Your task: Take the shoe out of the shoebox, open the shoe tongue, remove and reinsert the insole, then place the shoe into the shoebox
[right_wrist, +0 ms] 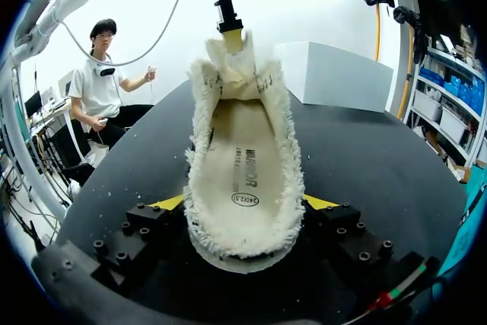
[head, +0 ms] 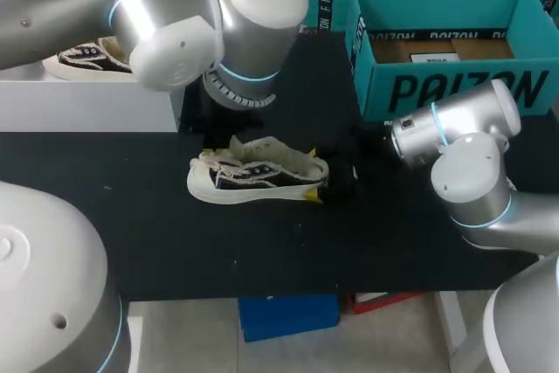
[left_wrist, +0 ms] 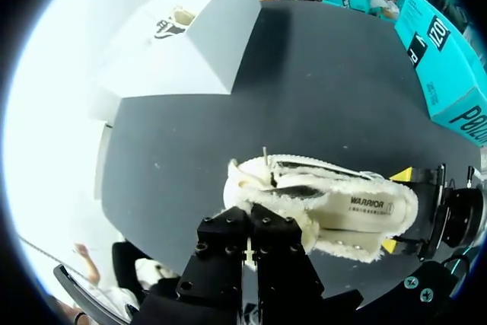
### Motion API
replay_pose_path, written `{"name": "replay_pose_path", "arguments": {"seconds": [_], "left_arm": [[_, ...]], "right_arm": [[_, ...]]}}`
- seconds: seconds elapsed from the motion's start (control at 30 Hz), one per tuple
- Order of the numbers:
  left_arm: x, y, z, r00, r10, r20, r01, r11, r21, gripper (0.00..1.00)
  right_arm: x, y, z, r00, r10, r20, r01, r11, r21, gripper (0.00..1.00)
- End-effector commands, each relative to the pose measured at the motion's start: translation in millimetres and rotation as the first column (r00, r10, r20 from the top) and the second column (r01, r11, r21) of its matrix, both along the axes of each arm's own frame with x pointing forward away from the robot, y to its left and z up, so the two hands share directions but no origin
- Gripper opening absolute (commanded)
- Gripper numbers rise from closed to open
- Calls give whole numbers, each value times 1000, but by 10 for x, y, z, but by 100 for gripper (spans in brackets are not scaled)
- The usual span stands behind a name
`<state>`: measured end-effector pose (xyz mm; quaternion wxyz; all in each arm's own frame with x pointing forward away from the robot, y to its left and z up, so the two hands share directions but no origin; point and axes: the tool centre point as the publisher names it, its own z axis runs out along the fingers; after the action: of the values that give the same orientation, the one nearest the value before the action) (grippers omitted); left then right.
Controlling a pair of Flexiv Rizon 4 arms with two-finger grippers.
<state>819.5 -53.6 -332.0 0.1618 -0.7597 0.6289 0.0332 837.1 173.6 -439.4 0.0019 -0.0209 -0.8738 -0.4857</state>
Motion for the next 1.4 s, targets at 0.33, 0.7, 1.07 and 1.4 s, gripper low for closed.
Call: {"name": "replay_pose_path", "arguments": {"seconds": [0.33,0.7,1.07,1.4], "left_arm": [[-35,285,-199,1000,-3,1,3,988,-155,0],[22,274,-340,999,-6,-40,0,989,-149,100],[25,180,-100,998,-56,-19,53,988,-148,100],[34,-23,255,968,-249,3,245,951,-187,100]], "right_arm": [[6,11,-39,1000,-1,-2,1,1000,-2,0],[6,11,-39,1000,-1,-2,1,1000,-2,0],[6,11,-39,1000,-1,-2,1,1000,-2,0],[6,11,-39,1000,-1,-2,1,1000,-2,0]]}}
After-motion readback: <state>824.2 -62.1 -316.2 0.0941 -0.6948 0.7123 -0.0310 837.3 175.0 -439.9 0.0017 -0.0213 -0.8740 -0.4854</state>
